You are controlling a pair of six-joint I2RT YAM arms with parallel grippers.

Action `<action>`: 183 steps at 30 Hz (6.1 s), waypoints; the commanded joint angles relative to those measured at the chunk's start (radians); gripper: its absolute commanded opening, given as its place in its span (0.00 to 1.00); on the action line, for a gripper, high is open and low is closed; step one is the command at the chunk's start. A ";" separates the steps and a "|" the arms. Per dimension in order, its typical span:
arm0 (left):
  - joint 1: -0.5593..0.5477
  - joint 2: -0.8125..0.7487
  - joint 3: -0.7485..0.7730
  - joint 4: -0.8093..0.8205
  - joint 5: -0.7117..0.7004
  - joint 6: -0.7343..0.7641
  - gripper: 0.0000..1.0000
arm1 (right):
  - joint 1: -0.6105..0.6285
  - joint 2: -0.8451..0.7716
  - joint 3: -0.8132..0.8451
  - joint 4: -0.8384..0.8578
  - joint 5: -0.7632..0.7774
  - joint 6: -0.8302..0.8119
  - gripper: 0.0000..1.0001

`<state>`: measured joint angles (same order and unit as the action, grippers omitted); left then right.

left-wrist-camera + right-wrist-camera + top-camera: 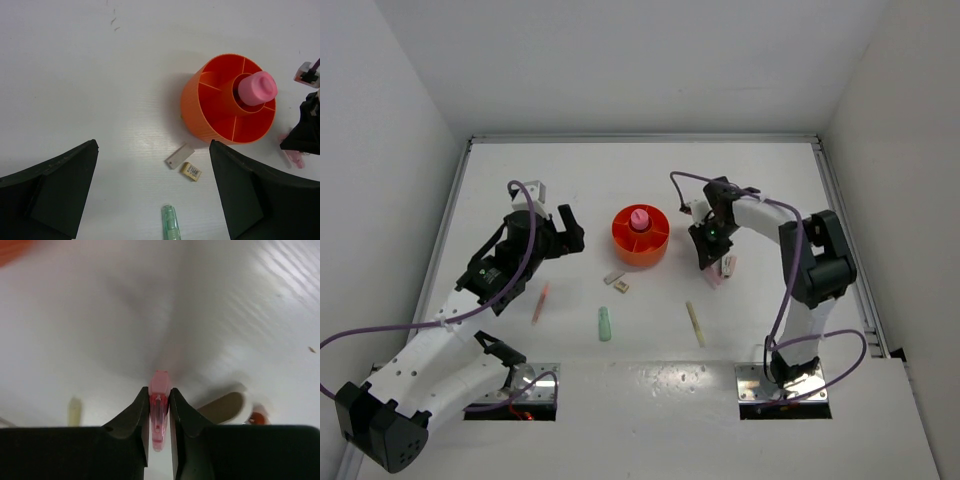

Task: Sort the stationery into containers
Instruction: Grab a piece of stationery with the right arm, then place the stationery into the container, then grab a piece of stationery with the left arm, then place the stationery into the container

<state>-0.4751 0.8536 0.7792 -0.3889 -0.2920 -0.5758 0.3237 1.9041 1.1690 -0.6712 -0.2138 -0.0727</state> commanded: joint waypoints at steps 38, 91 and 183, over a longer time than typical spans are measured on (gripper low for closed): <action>0.012 -0.018 -0.028 0.104 0.108 0.063 0.97 | 0.003 -0.046 -0.169 1.394 -0.478 0.344 0.09; -0.497 0.621 -0.090 -0.056 -0.087 -0.542 0.56 | -0.072 -0.543 -0.293 0.878 -0.226 0.252 0.60; -0.370 1.157 0.795 0.324 -0.524 0.125 0.45 | -0.322 -0.590 -0.353 0.920 -0.360 0.311 0.52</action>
<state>-0.8436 2.0296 1.5249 -0.0753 -0.8082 -0.4747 0.0078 1.3117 0.7925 0.2497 -0.5400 0.2443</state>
